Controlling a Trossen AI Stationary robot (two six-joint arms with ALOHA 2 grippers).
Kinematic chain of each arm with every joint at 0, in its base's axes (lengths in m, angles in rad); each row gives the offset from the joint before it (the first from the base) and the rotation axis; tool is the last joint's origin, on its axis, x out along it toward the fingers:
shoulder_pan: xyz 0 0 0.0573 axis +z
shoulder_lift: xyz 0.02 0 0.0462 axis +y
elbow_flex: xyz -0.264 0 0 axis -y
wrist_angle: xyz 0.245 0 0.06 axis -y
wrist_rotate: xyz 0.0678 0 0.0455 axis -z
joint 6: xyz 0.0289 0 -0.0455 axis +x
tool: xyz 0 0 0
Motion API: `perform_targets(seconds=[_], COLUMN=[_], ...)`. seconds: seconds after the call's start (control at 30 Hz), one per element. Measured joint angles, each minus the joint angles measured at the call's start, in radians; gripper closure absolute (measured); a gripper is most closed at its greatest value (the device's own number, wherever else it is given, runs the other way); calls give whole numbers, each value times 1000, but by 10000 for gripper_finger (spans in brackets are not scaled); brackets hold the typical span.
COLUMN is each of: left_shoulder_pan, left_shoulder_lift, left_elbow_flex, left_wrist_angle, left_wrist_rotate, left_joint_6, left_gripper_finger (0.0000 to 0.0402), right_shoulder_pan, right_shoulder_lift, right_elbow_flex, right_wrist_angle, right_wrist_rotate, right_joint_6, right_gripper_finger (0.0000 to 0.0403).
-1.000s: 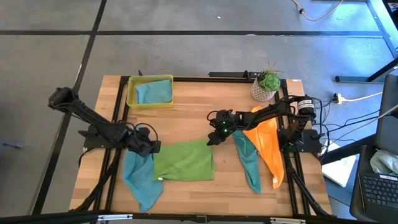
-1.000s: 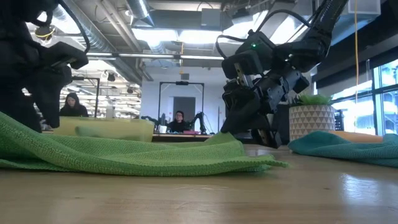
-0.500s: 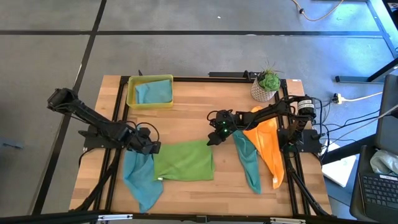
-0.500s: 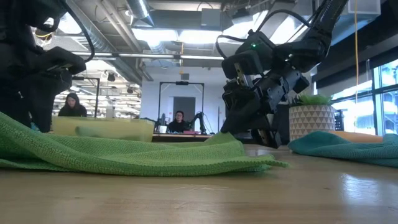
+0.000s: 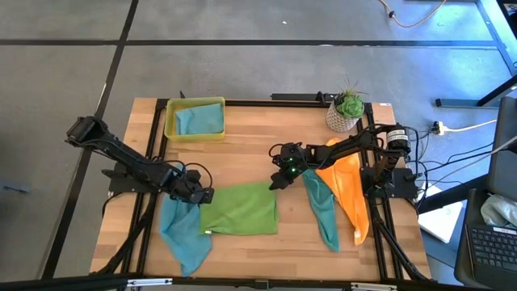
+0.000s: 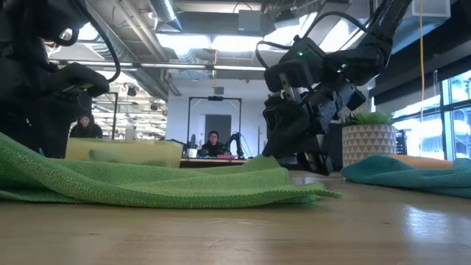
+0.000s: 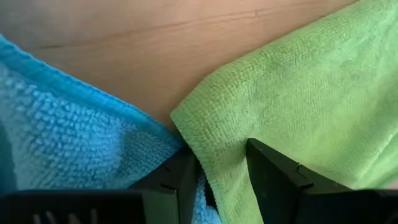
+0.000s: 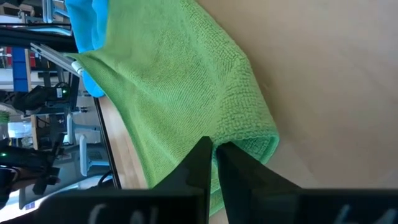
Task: Fold microfiber towels
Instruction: Fold the green towel
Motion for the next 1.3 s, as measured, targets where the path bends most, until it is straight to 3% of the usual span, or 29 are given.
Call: perform_targets(seconds=[0.63,0.9,1.3], left_shoulder_pan=[0,0,0], left_shoulder_lift=[-16,-103,-121], left_elbow_flex=[0,-1,-1], left_wrist_angle=[-3,-33,-51], left_wrist_rotate=[-3,-98,-92], left_joint_6=[19,19,26], left_gripper_finger=[272,274,344], right_shoulder_pan=[0,-3,-32], right_shoulder_lift=[0,0,-1], right_elbow_flex=[0,-1,-1], right_wrist_angle=[0,28,49], right_wrist_rotate=[-7,-15,-25], right_joint_6=[-27,-29,-31], right_gripper_finger=[374,386,399])
